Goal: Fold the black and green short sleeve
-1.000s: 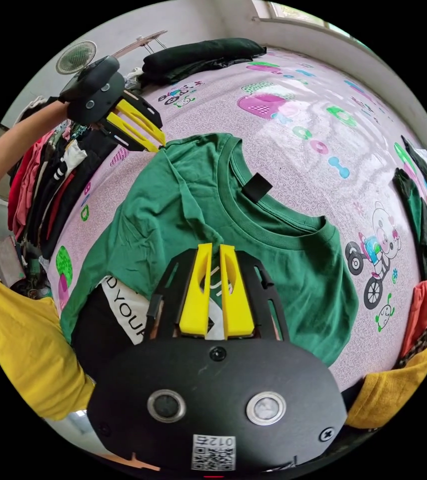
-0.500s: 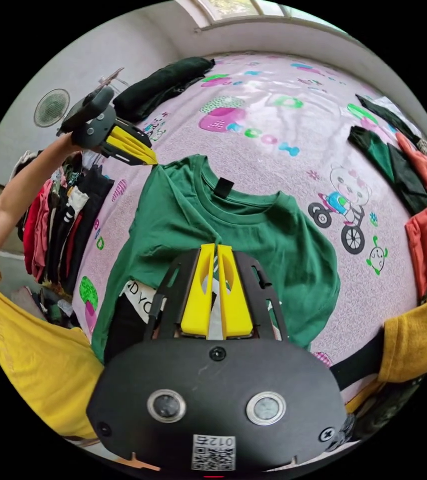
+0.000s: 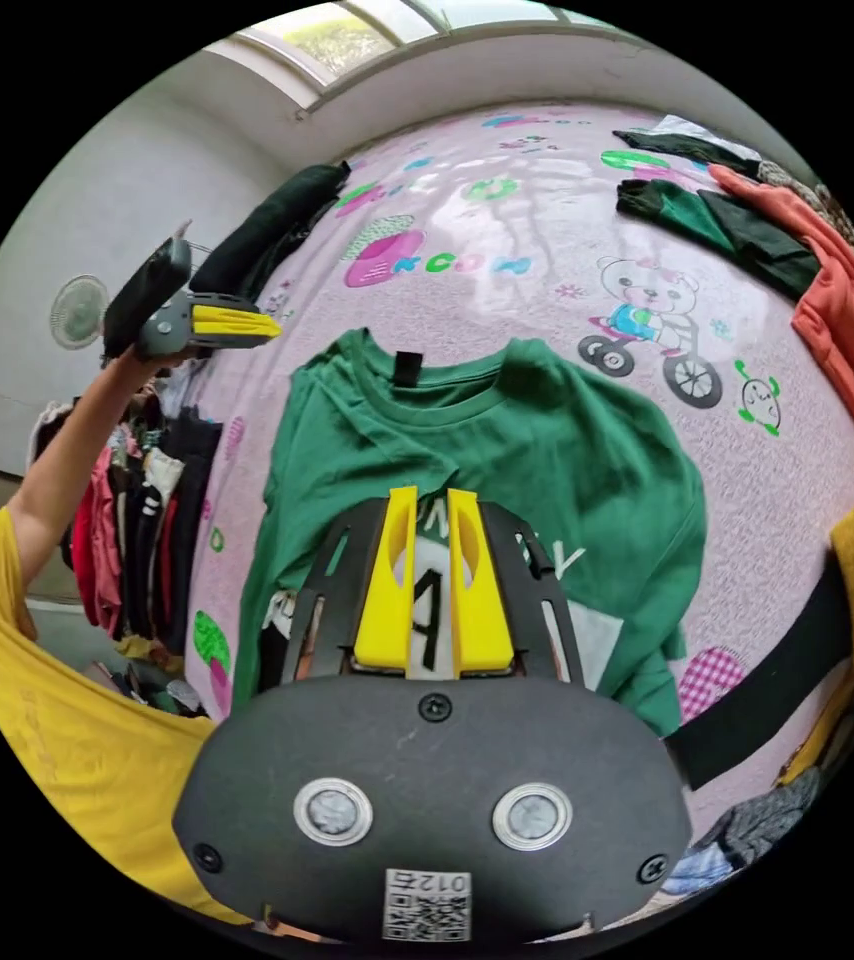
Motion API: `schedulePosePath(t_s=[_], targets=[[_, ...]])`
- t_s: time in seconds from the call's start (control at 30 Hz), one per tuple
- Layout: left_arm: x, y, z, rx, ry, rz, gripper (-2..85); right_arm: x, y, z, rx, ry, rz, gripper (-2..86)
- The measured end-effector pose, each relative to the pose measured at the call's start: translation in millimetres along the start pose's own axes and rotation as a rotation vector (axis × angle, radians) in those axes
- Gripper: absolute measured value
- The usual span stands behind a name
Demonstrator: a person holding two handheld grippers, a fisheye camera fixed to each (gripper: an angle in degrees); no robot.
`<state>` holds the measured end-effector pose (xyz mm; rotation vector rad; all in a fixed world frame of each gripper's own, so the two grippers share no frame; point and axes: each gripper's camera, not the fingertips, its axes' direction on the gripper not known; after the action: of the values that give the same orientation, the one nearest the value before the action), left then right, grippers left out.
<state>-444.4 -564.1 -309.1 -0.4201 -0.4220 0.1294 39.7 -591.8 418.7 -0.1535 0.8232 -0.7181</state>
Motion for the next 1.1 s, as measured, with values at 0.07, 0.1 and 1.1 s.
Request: schedulePosePath(t_s=[0.07,0.1,1.1], targets=[[2.8,9.1,-6.2,0.046,0.245,-0.024,-0.1,-16.8,24.0,0.9,-0.012,-0.04,-0.025,4.3],[4.6,9.9,-4.7,0.046,0.299,-0.029,-0.1,-20.6,28.1,2.8,-0.018,-0.04,-0.034,4.4],[-38.0,2.4,16.1,0.0,0.473,-0.137,0.5,-16.7,23.3,-40.2,0.086,-0.091,0.118,0.4]])
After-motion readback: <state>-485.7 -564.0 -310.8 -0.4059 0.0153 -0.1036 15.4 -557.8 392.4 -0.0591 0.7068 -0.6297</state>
